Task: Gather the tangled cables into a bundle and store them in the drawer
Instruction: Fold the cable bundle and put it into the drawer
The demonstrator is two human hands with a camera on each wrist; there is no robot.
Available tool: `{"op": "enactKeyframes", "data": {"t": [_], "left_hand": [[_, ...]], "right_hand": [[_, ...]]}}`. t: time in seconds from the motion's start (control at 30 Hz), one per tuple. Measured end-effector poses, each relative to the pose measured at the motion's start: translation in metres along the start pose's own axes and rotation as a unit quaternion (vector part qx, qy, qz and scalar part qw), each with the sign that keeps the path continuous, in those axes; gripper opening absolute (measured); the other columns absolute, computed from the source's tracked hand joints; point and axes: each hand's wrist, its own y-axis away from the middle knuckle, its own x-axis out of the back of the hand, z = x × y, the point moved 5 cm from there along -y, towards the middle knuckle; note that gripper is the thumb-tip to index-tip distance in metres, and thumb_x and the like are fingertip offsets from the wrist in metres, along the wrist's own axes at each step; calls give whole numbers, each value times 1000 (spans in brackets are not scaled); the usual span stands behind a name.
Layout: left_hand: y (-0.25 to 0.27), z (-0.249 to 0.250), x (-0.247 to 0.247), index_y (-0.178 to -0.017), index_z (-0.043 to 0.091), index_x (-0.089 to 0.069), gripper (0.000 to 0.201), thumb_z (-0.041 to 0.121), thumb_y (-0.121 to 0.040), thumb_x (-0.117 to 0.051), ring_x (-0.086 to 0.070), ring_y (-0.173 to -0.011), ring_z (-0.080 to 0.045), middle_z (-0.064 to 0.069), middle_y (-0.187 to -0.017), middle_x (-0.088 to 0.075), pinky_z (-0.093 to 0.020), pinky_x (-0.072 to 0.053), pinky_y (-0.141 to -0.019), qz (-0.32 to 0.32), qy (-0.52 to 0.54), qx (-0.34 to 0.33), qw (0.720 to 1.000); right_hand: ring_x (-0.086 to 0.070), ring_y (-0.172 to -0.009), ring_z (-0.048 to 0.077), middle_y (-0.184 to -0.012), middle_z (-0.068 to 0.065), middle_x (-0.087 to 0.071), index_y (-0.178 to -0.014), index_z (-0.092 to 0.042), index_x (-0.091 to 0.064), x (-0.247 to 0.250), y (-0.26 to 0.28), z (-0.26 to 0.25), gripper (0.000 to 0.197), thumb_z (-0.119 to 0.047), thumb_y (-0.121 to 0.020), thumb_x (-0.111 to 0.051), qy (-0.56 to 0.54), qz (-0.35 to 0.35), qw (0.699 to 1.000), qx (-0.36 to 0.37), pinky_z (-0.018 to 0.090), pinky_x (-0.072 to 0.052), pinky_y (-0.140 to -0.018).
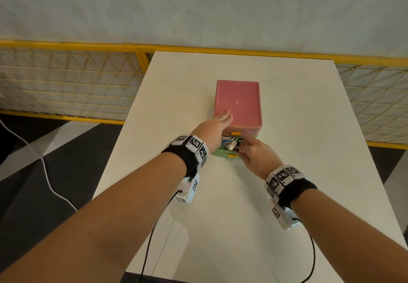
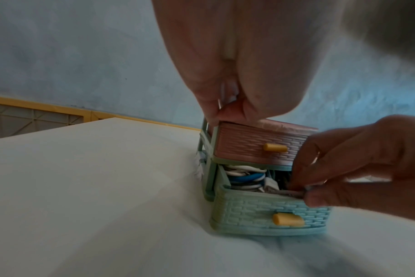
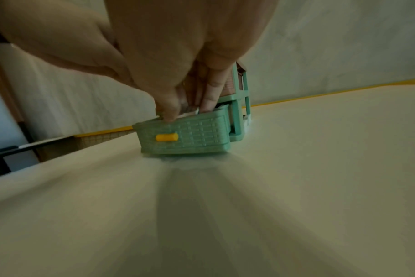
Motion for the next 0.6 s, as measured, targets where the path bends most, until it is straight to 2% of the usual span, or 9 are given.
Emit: {"op": "enactKeyframes", "data": {"t": [0.07, 0.17, 0.3, 0.37, 0.4, 0.5, 0.57, 0.6], "left_hand": [[1, 1, 1, -155, 13, -17, 84, -24, -82, -36, -5, -150, -10, -1, -164, -7, -16, -3, -114, 3, 0, 0, 1000], [2, 2, 0, -155, 14, -16, 84, -24, -82, -37, -4, -150, -10, -1, -164, -6, -17, -4, -115, 3, -4, 1, 1000], [2, 2, -1, -155, 13, -16, 83, -23, -83, -37, -5, -150, -10, -1, -164, -6, -20, -7, -117, 6, -14, -2, 1000], [2, 2, -1, -155, 13, -16, 83, -22, -83, -38, -5, -150, -10, -1, -164, -6, -20, -7, -117, 5, -19, -3, 1000], [2, 2, -1, -155, 13, -16, 83, -22, -83, -38, -4, -150, -10, 0, -164, -6, -20, -7, -117, 4, -21, -1, 1000], [1, 3, -1, -155, 13, -15, 83, -22, -83, -38, -4, -150, -10, 0, -164, -5, -20, -8, -117, 5, -27, -3, 1000], [1, 3, -2, -155, 13, -14, 83, -22, -83, -38, -4, -150, -10, 0, -164, -5, -21, -8, -117, 4, -26, -1, 1000], [2, 3, -2, -155, 13, -14, 83, -21, -83, -37, -4, -150, -10, 0, -164, -5, -21, -8, -118, 3, -26, 0, 1000]], "right_hand": [[-62, -74, 34, -93, 15, -62, -87, -3, -74, 5, -6, 2, 9, -5, -80, -68, -1, 24, 1000, 2, 35, -51, -65], [-60, -74, 32, -77, 8, -61, -77, -11, -76, 5, -11, 0, 9, -6, -69, -76, 55, 51, 997, -16, 37, -49, -62], [-62, -68, 34, -84, 7, -68, -87, -13, -75, -6, -10, -1, 17, -3, -80, -62, 42, 32, 995, -90, 33, -46, -61], [-60, -60, 31, -83, 5, -70, -88, -13, -73, -8, -3, -5, 19, -3, -76, -62, 67, 33, 995, -72, 29, -43, -58], [-59, -59, 29, -82, 3, -71, -87, -13, -72, -9, 2, -7, 20, -4, -72, -63, 89, 36, 994, -51, 28, -43, -61], [-63, -76, 24, -85, -1, -72, -90, -16, -71, -12, 14, -10, 27, -10, -64, -67, 193, 57, 980, 1, 34, -37, -79], [-64, -74, 22, -79, 0, -72, -85, -15, -70, -13, 13, -10, 26, -6, -61, -67, 226, 67, 972, 10, 32, -34, -78], [-64, -70, 21, -74, -1, -71, -82, -16, -70, -13, 10, -11, 22, -7, -61, -66, 235, 63, 970, 7, 31, -37, -77]]}}
